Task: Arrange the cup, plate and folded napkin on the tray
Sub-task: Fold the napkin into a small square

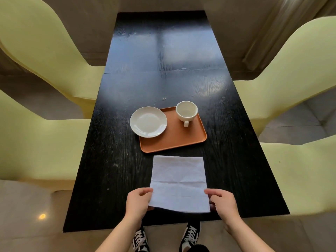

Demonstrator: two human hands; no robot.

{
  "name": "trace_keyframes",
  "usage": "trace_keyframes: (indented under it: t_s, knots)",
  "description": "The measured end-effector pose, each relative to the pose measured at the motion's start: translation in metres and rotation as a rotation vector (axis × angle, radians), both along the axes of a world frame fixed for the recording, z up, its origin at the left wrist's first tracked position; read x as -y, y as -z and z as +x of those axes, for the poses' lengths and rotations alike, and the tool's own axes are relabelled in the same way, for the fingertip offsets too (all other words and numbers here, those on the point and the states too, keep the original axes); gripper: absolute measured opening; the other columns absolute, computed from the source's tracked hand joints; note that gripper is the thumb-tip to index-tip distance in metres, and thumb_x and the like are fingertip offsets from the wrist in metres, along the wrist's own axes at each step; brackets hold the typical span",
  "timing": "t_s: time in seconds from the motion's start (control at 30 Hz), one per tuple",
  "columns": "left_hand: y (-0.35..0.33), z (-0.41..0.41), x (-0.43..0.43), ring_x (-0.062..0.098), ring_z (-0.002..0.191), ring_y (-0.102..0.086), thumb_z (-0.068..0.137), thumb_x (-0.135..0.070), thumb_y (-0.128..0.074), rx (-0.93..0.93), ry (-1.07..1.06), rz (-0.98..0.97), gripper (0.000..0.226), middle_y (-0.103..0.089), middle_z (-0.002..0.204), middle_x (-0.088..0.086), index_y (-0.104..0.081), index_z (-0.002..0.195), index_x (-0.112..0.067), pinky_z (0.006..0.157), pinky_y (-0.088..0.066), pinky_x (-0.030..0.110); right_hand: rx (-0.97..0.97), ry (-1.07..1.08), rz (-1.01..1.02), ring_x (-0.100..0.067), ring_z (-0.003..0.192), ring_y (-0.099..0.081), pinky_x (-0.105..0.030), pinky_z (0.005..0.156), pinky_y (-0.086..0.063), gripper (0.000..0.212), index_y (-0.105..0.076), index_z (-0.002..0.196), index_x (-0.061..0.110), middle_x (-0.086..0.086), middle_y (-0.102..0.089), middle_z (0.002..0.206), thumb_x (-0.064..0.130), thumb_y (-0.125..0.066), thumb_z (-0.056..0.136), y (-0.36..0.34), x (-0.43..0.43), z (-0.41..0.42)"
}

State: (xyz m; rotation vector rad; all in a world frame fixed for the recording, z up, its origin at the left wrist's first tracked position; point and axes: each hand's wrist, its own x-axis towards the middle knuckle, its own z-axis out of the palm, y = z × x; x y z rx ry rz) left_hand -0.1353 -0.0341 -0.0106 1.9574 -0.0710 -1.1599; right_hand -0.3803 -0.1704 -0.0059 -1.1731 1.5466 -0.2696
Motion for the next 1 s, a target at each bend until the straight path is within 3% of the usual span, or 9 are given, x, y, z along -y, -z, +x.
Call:
trace_keyframes:
  t_s: [0.13, 0.2, 0.33, 0.47, 0.57, 0.7, 0.9, 1.0]
  knots:
    - [-0.011, 0.006, -0.005, 0.024, 0.082, -0.074, 0.084, 0.012, -0.044, -0.04, -0.013, -0.043, 0.044, -0.075, 0.093, -0.003, -0.079, 0.093, -0.013, 0.061, -0.06, 0.026, 0.078, -0.073, -0.015, -0.01, 0.088, -0.075, -0.025, 0.074, -0.061, 0.035, -0.076, 0.102, 0.022, 0.004, -0.08, 0.091, -0.005, -0.077, 0.081, -0.007, -0.002, -0.009]
    - [-0.015, 0.009, -0.006, 0.017, 0.083, -0.077, 0.083, 0.018, -0.053, -0.08, 0.058, -0.103, 0.044, -0.08, 0.087, -0.001, -0.077, 0.096, -0.017, 0.065, -0.06, 0.024, 0.072, -0.107, -0.054, -0.005, 0.086, -0.075, -0.02, 0.071, -0.059, 0.031, -0.076, 0.099, 0.026, 0.008, -0.08, 0.09, 0.004, -0.083, 0.079, -0.009, 0.0, -0.008]
    - [-0.013, 0.021, -0.003, 0.018, 0.09, -0.076, 0.076, 0.004, -0.079, -0.029, 0.168, -0.153, 0.032, -0.08, 0.093, 0.002, -0.078, 0.102, -0.015, 0.074, -0.061, 0.027, 0.036, -0.141, -0.154, -0.008, 0.087, -0.073, -0.024, 0.072, -0.06, 0.019, -0.078, 0.092, 0.031, 0.008, -0.077, 0.094, 0.013, -0.077, 0.087, -0.011, 0.013, -0.001]
    - [-0.012, 0.027, 0.016, 0.015, 0.07, -0.071, 0.084, -0.015, -0.077, 0.162, 0.215, -0.141, 0.012, -0.078, 0.077, 0.001, -0.081, 0.082, -0.026, 0.065, -0.056, 0.029, -0.057, -0.191, -0.28, -0.013, 0.073, -0.069, -0.036, 0.069, -0.059, 0.013, -0.078, 0.085, 0.029, 0.004, -0.072, 0.082, 0.016, -0.079, 0.084, -0.01, 0.034, 0.011]
    - [-0.012, 0.033, 0.035, 0.014, 0.074, -0.068, 0.083, -0.027, -0.079, 0.342, 0.221, -0.095, 0.013, -0.073, 0.078, -0.002, -0.076, 0.07, -0.03, 0.071, -0.055, 0.035, -0.111, -0.205, -0.278, -0.014, 0.067, -0.067, -0.037, 0.066, -0.057, 0.008, -0.076, 0.083, 0.031, 0.004, -0.073, 0.073, 0.024, -0.076, 0.087, -0.007, 0.048, 0.018]
    - [-0.009, 0.036, 0.058, 0.017, 0.077, -0.072, 0.085, -0.026, -0.076, 0.281, 0.206, -0.059, 0.009, -0.077, 0.074, -0.002, -0.076, 0.076, -0.023, 0.073, -0.056, 0.035, -0.157, -0.197, -0.273, -0.014, 0.078, -0.07, -0.04, 0.071, -0.06, 0.006, -0.076, 0.087, 0.028, 0.009, -0.074, 0.081, 0.027, -0.071, 0.091, 0.0, 0.063, 0.031]
    - [0.004, 0.038, 0.082, 0.017, 0.08, -0.07, 0.082, -0.027, -0.072, 0.358, 0.189, 0.072, 0.002, -0.074, 0.079, -0.007, -0.074, 0.082, -0.027, 0.08, -0.057, 0.04, -0.303, -0.205, -0.242, -0.011, 0.08, -0.065, -0.038, 0.076, -0.058, 0.01, -0.071, 0.082, 0.029, 0.012, -0.07, 0.08, 0.029, -0.068, 0.091, 0.021, 0.078, 0.05]
    - [0.011, 0.037, 0.089, 0.017, 0.085, -0.068, 0.084, -0.03, -0.071, 0.373, 0.161, 0.113, 0.018, -0.07, 0.084, -0.01, -0.075, 0.099, -0.022, 0.082, -0.056, 0.04, -0.366, -0.189, -0.224, -0.01, 0.075, -0.064, -0.04, 0.074, -0.059, 0.012, -0.068, 0.078, 0.029, 0.012, -0.067, 0.077, 0.031, -0.067, 0.089, 0.028, 0.08, 0.053]
